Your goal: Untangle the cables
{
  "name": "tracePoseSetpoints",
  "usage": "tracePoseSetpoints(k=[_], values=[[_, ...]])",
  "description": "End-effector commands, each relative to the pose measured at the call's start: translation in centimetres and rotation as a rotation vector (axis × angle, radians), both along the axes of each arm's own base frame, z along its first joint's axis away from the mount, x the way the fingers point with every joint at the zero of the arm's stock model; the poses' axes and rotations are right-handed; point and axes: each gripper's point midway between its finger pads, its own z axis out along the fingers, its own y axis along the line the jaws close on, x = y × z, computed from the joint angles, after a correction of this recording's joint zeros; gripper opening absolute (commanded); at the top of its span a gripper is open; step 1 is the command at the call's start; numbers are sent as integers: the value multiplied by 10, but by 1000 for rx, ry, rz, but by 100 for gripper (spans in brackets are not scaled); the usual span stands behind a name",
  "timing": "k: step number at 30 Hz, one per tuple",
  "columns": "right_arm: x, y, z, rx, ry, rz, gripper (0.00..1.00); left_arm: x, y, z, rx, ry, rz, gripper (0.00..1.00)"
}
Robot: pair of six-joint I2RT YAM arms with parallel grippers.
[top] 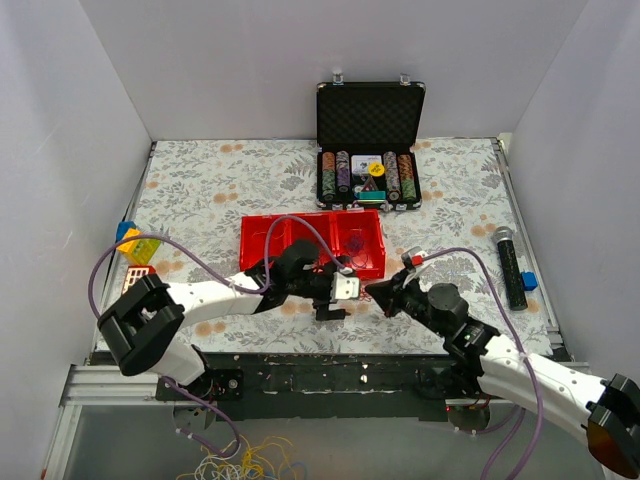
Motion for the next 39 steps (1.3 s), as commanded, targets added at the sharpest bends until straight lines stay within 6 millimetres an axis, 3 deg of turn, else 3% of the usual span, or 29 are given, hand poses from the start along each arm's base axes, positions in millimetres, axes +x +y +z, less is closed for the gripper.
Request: tracePoseSetpoints(k=[1, 5, 11, 16, 20, 24, 29, 31, 34, 39], values=[[-10, 2, 9, 47, 3, 40, 1, 13, -30, 43, -125, -39, 10, 81], [-20, 8, 24, 91, -15, 105, 1, 8, -37, 51, -139, 10, 2, 65], [-21, 12, 56, 146, -61, 123, 1, 5, -34, 47, -121, 9, 4, 27], [-23, 12, 82, 193, -99, 134, 1, 3, -23, 46, -95, -14, 18, 17], [-28, 16, 90, 202, -104, 171, 1, 5, -15, 58, -112, -46, 56, 0], [-27, 15, 91, 191, -103, 166, 1, 15, -2, 79, -127, -97, 132, 0], [-26, 13, 85, 172, -103, 155, 2, 15, 20, 123, -197, -158, 191, 0], [-26, 12, 86, 164, -110, 154, 17, 13, 27, 144, -235, -172, 217, 0], [-26, 10, 95, 167, -148, 155, 42, 4, 37, 157, -239, -140, 226, 0], [-28, 14, 131, 192, -238, 194, 58, -6, 45, 171, -268, -120, 225, 0]])
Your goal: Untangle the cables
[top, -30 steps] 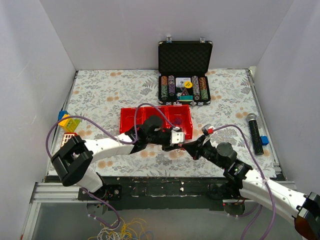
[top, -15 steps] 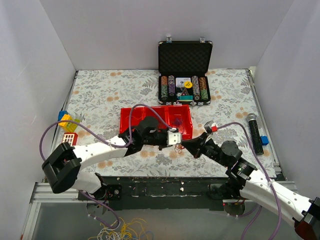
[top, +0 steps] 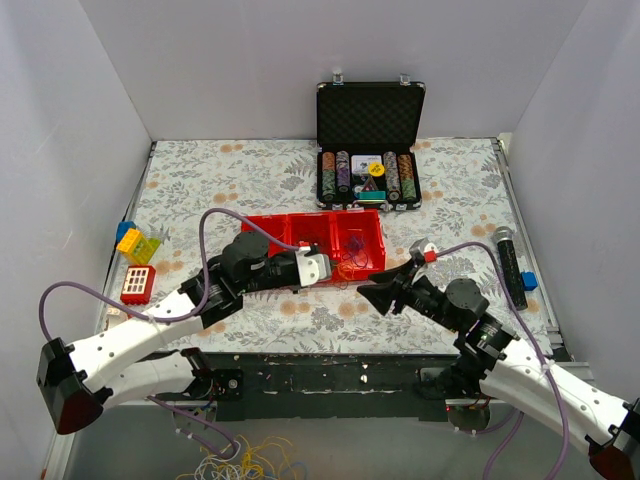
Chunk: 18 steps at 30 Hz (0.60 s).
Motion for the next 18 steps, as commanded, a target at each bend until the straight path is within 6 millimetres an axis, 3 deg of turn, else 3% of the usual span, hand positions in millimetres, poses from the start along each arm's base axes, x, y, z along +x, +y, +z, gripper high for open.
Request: tracePoseSetpoints(k=[1, 5, 8, 14, 18], values=[[-5, 7, 70, 94, -161, 57, 60, -5, 10, 11, -7, 37, 23, 0], [-13, 14, 96, 142, -201, 119, 65, -7, 11, 13, -9, 38, 19, 0], [-14, 21, 102, 164, -207, 147, 66, -10, 10, 16, -16, 42, 5, 0], [-10, 38, 91, 171, -168, 198, 65, -12, 8, 36, -47, 42, -10, 0], [-6, 45, 82, 180, -142, 200, 53, -15, 6, 46, -64, 60, -21, 0]])
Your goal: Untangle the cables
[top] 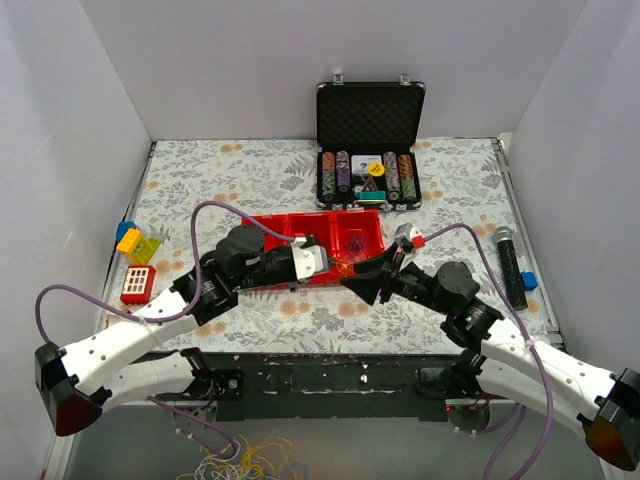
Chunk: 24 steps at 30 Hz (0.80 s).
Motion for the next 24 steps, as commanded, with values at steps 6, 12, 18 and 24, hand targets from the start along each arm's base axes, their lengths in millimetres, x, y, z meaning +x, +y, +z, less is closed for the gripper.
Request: tracePoseSetpoints(k=[6, 12, 18, 24], values=[[8, -7, 17, 110, -38, -71, 3, -21, 0, 37, -61, 75, -68, 7], [11, -24, -24, 42, 28, -155, 1, -20, 3, 53, -75, 66, -48, 10], [7, -35, -70, -37, 101, -183, 1, -6, 7, 78, -110, -1, 24, 4], [1, -41, -101, -105, 145, -177, 1, 39, 35, 111, -202, -201, 292, 0]])
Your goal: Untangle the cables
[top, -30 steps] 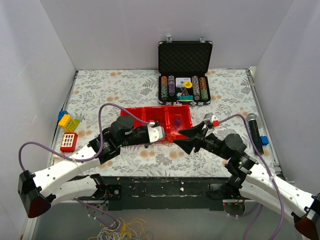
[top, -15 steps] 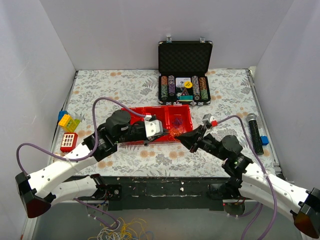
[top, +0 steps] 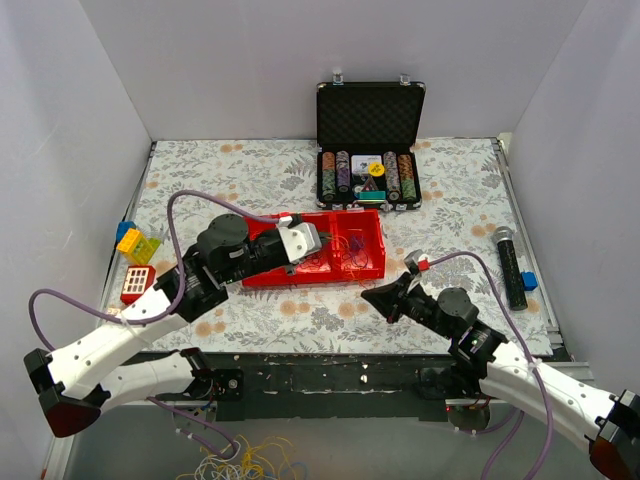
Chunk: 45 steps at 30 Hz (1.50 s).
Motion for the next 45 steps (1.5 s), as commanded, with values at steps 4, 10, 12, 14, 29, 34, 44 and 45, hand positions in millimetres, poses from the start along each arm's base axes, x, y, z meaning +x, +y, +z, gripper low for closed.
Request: tracePoseSetpoints(k=[4, 10, 12, 14, 29, 34, 44, 45], values=[[-5, -2, -17, -35, 39, 14, 10, 47, 52, 78, -201, -267, 365, 0], [-6, -1, -11, -42, 28, 25, 22, 61, 90, 97, -287, -321, 549, 0], [-6, -1, -9, -44, 28, 23, 23, 64, 101, 100, -301, -329, 595, 0], [-6, -2, -10, -51, 28, 22, 26, 64, 106, 97, -288, -328, 609, 0], [-5, -11, -7, -71, 30, -13, 30, 68, 138, 3, -142, -185, 713, 0], [-5, -14, -6, -71, 28, -29, 30, 83, 144, -40, -73, -71, 756, 0], [-5, -18, -6, -70, 27, -44, 30, 122, 146, -132, 148, 89, 765, 0], [-5, -18, -5, -71, 28, -46, 30, 125, 149, -138, 168, 89, 774, 0]])
